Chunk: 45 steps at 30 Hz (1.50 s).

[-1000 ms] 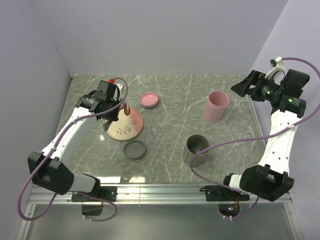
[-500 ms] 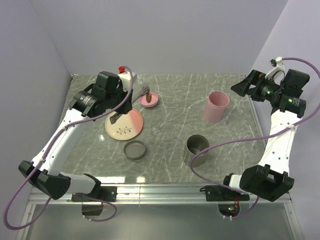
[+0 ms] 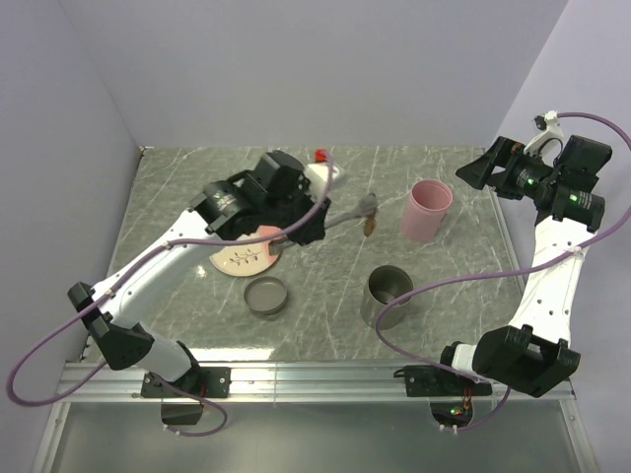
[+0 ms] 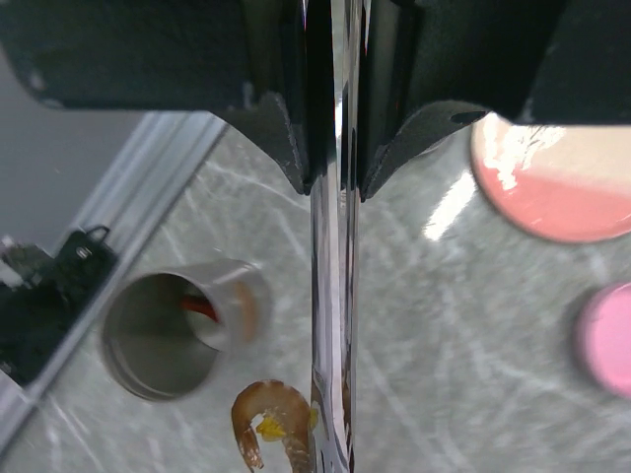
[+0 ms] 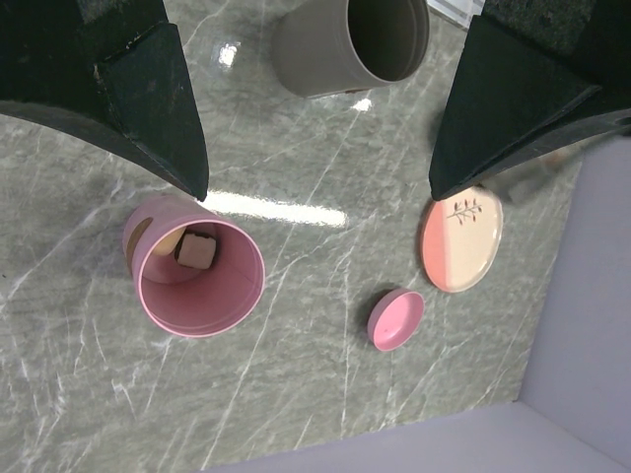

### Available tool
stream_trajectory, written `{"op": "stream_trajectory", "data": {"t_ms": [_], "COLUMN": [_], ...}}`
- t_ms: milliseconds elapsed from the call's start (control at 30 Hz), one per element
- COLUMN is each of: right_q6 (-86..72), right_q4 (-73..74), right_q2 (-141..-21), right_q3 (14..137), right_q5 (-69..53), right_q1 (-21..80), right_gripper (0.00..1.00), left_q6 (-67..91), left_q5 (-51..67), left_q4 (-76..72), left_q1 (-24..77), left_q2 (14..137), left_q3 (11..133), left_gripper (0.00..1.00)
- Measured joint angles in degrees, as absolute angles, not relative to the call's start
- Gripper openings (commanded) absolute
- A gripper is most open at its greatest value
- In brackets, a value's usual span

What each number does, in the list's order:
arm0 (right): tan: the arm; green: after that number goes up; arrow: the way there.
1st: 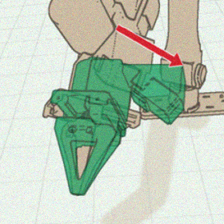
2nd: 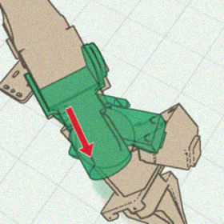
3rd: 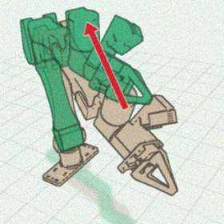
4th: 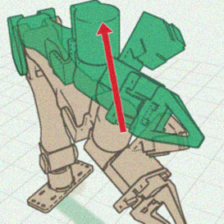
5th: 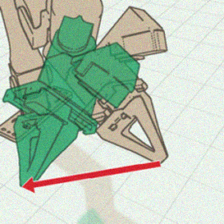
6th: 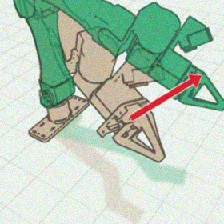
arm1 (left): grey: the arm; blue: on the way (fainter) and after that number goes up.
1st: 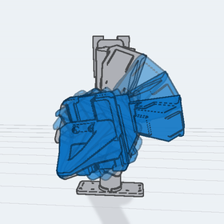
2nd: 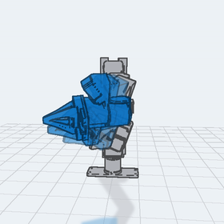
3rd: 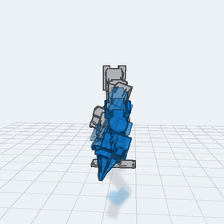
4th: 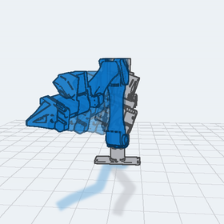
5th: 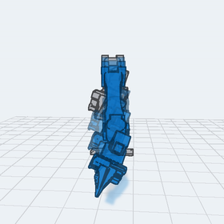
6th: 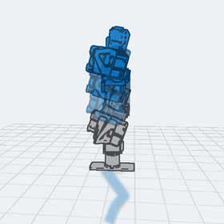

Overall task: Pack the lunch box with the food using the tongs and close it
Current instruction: Place the fake food in the packing box.

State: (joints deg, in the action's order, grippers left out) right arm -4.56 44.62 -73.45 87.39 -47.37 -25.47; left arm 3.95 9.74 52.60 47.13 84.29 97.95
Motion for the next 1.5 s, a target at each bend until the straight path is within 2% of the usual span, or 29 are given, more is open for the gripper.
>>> {"op": "stream_trajectory", "data": {"t_ms": [400,767,867,967,1000,1167,1300,1500], "right_q6": [-4.12,-3.46,-3.46,-3.46,-3.46,-3.49,-3.51,-3.51], "right_q4": [44.69,44.88,44.93,44.93,44.93,44.95,44.99,45.19], "right_q2": [-73.45,-73.45,-73.45,-73.45,-73.45,-73.45,-73.45,-73.45], "right_q3": [87.42,87.42,87.42,87.42,87.42,87.42,87.42,87.42], "right_q5": [-47.18,-47.20,-47.20,-47.22,-47.22,-47.24,-47.42,-47.44], "right_q1": [-25.47,-25.47,-25.47,-25.47,-25.47,-25.47,-25.47,-25.47], "right_gripper": [1.00,1.00,1.00,1.00,1.00,1.00,1.00,1.00], "left_q6": [3.64,3.57,3.29,2.61,2.50,2.11,1.76,1.13], "left_q5": [12.62,11.68,11.46,11.00,10.63,9.56,9.06,8.71], "left_q4": [51.72,51.79,51.75,51.70,51.75,51.75,51.72,51.72], "left_q1": [58.78,61.01,61.04,61.04,61.06,61.06,61.06,61.06], "left_q2": [87.90,91.42,91.48,91.48,91.48,91.44,91.35,90.74], "left_q3": [97.95,97.62,97.30,96.86,96.73,96.62,96.62,96.62], "left_gripper": [0.00,0.00,0.05,0.15,0.21,0.30,0.43,0.42]}}
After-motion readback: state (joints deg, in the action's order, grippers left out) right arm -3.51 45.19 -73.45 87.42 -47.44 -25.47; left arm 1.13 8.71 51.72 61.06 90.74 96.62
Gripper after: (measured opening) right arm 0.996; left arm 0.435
